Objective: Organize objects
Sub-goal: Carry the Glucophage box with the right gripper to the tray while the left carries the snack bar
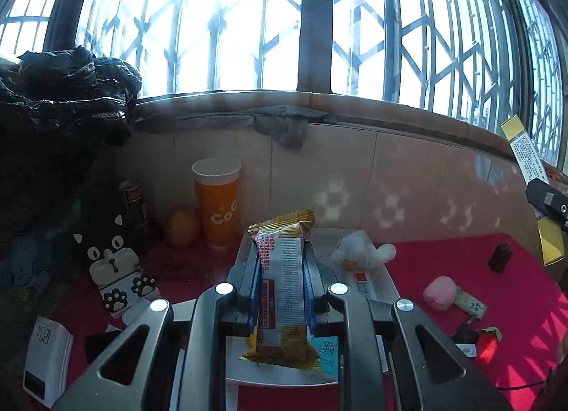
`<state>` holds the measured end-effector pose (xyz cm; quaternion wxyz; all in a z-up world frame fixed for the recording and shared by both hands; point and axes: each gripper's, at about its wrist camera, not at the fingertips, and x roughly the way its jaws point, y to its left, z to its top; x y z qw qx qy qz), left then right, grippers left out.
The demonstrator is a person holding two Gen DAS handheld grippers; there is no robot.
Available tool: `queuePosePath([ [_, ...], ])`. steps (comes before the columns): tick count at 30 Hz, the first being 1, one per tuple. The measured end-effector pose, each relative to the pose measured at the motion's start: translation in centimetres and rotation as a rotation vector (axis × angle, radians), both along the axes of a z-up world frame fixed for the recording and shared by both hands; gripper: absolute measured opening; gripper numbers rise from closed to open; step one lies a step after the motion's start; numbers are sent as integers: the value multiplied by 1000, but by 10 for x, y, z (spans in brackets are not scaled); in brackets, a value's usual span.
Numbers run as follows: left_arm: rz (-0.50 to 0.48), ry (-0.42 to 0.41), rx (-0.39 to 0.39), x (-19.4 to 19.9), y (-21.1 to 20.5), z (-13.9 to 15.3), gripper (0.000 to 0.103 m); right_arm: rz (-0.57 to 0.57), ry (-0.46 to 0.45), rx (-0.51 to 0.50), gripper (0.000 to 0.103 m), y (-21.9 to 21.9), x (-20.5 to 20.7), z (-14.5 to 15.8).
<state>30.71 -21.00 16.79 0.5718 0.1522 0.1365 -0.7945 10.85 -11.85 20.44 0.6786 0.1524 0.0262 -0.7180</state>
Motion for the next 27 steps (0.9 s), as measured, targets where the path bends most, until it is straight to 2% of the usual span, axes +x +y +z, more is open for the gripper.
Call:
queuePosePath([
  [7, -22, -61, 17, -14, -19, 1, 19, -31, -32, 18, 57, -17, 4, -12],
  [18, 97, -45, 39, 5, -14, -4, 19, 43, -3, 45, 57, -52, 27, -22],
  [27, -7, -41, 50, -25, -49, -8, 19, -52, 18, 67, 57, -48, 20, -29],
])
